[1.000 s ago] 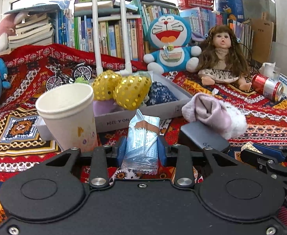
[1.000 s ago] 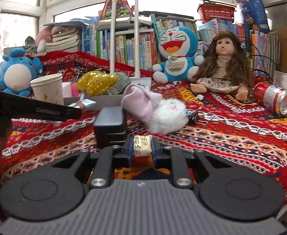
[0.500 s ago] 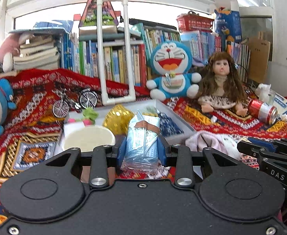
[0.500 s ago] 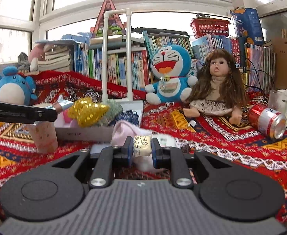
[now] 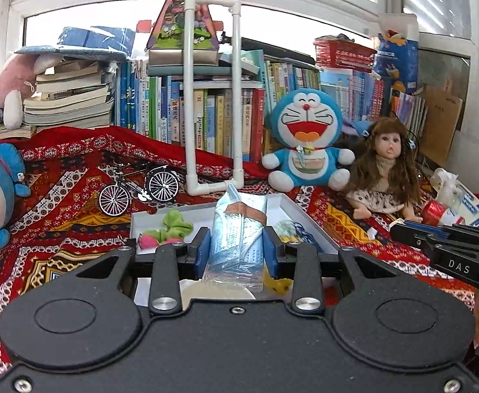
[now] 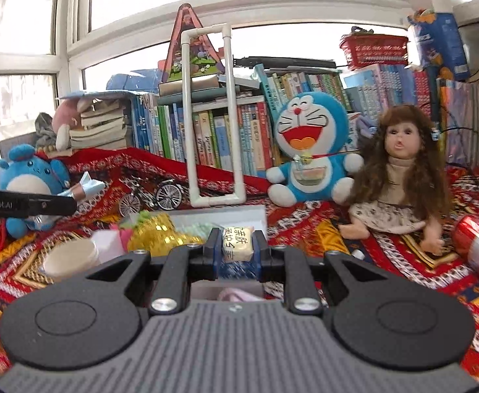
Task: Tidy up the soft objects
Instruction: 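Carry the packet with the left tool while the right tool carries the tube to the tray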
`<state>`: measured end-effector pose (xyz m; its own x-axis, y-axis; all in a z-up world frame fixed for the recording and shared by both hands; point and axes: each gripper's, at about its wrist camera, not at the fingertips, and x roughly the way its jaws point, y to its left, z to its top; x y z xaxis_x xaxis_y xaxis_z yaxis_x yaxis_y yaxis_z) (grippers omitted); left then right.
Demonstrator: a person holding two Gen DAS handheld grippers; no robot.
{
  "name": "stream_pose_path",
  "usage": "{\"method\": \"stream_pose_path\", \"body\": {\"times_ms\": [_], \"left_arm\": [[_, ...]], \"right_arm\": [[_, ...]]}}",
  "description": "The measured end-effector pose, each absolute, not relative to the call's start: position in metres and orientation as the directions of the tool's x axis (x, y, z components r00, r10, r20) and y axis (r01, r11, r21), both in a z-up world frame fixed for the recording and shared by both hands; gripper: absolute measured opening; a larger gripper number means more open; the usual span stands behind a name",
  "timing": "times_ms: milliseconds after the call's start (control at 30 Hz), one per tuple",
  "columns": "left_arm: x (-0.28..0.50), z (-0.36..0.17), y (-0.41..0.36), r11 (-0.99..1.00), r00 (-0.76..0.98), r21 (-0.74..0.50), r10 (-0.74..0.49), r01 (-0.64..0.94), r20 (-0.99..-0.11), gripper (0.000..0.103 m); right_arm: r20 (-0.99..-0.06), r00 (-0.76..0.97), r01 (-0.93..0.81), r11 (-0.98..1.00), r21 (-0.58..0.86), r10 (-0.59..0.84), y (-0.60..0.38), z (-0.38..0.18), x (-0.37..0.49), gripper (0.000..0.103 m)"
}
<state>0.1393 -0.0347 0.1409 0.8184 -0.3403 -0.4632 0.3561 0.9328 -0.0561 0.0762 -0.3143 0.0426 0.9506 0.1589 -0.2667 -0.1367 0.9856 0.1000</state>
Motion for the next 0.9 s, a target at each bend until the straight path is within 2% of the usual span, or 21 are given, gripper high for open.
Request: {"method": "stream_pose_path", "body": {"times_ms": [233,467,900], "left_arm": [[0.2,0.153,-0.013,0.943,0.778,-0.129,-0.328,0.308,-0.536,0.032],[0.242,0.131,0.003,0.941,0.684,-0.219,-0.338,0.258,-0.646,0.032],[0.286,0.087,-0.001,0.917,0.501,-0.308,-0.397,0.254,-0.769,0.032]], "right_arm": [[-0.34,0.92,-0.171,0.98,0.106,0.197,-0.305,0.061,0.13,0.024],[-0.477,0.842,-0.173,0.964,0.203,0.252,-0.296,0.05,0.174,0.024],[-0.582,0.715,-0.287,0.922,0.261,0.387,-0.262,0.027,0.191,0.024]]}}
